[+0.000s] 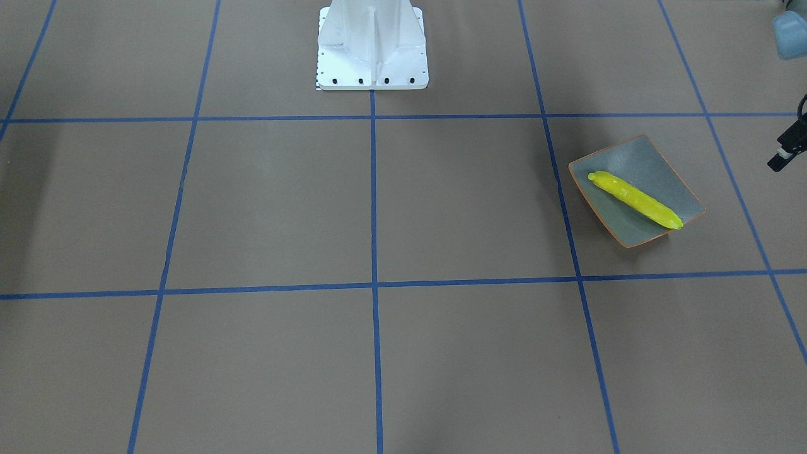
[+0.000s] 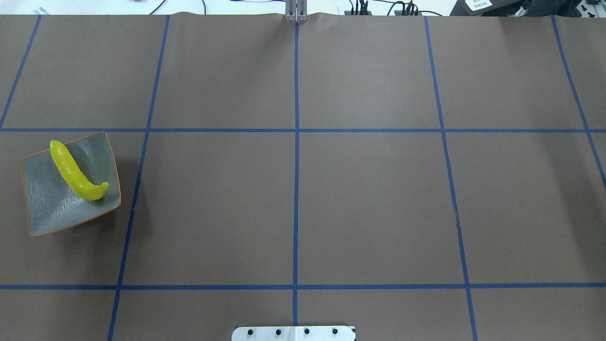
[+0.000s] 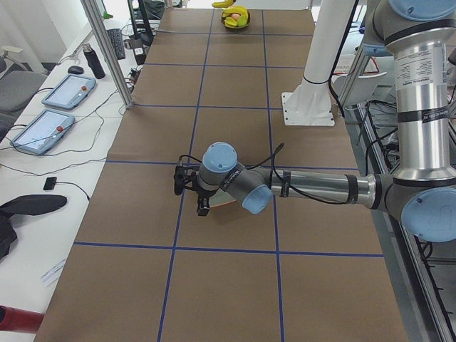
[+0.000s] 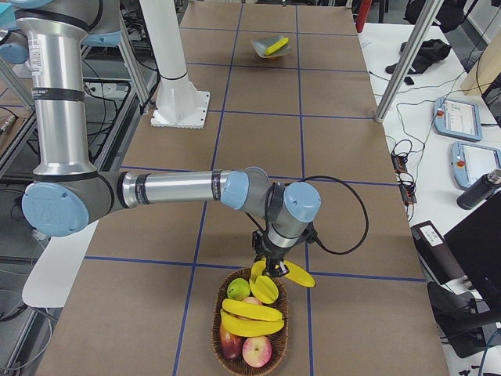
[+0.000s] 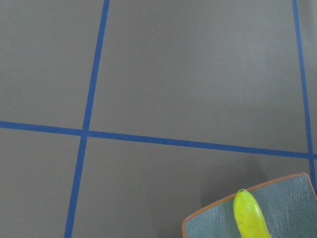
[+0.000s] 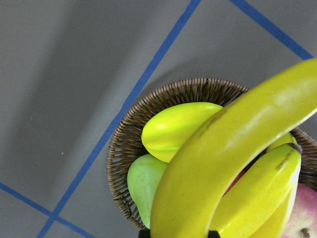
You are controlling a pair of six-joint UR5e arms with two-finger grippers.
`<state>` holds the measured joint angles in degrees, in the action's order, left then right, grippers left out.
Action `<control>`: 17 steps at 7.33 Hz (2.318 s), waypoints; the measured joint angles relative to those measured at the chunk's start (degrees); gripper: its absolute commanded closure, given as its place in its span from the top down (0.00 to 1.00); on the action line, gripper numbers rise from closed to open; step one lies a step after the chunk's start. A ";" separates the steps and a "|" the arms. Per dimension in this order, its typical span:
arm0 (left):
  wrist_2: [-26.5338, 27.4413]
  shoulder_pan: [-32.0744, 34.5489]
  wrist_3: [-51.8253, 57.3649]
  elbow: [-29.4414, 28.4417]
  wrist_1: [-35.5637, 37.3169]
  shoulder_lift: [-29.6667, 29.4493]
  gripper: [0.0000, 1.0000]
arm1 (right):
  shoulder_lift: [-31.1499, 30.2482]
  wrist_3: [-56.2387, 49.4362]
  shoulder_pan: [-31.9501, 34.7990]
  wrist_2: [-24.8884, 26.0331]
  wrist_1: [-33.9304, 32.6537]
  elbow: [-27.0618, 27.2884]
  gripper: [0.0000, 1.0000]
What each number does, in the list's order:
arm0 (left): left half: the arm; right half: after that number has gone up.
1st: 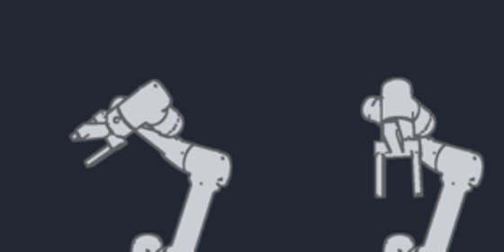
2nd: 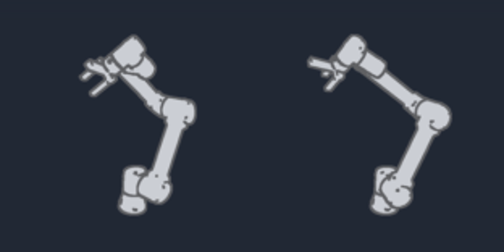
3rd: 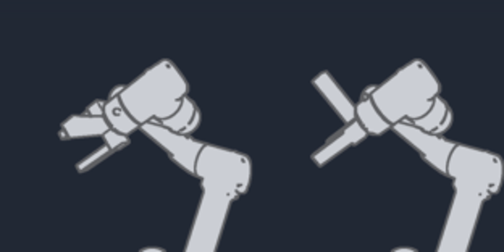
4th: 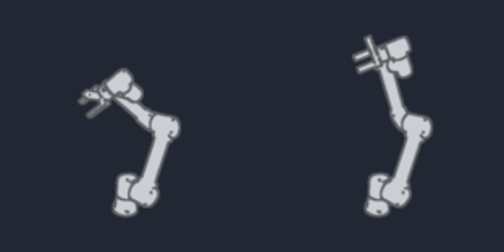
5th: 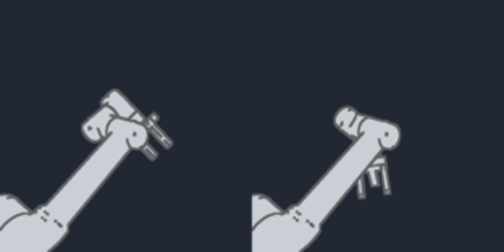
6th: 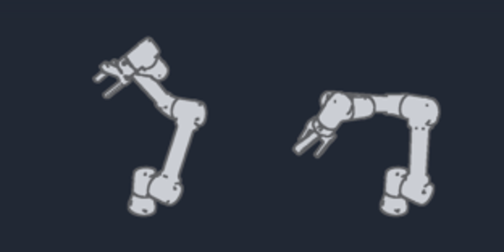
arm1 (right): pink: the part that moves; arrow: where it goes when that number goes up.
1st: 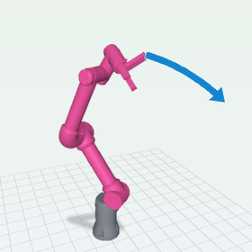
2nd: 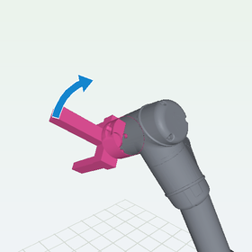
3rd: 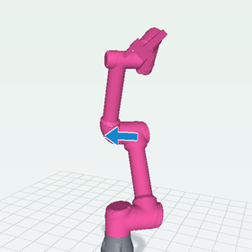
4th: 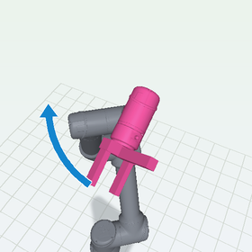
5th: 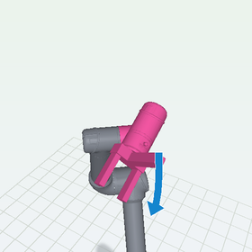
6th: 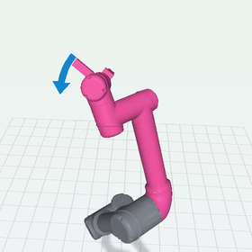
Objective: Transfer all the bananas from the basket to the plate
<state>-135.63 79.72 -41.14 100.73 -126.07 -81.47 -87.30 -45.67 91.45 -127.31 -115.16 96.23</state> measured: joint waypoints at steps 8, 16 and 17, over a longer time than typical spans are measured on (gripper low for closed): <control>-7.92 -10.78 -34.27 -0.78 -0.64 -26.58 0.99 | 13.86 39.39 -17.15 -18.75 -0.65 16.47 0.00; 1.99 -30.11 -68.05 -7.10 -14.99 -46.64 0.99 | 24.61 94.65 -42.10 -15.54 36.88 17.88 0.00; 2.50 -30.99 -69.87 -7.00 -15.60 -46.87 0.99 | 26.01 95.45 -43.51 -14.50 38.00 17.89 0.00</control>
<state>-133.13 48.73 -111.01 93.72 -141.67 -128.34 -61.30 49.78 47.94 -141.81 -77.16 114.11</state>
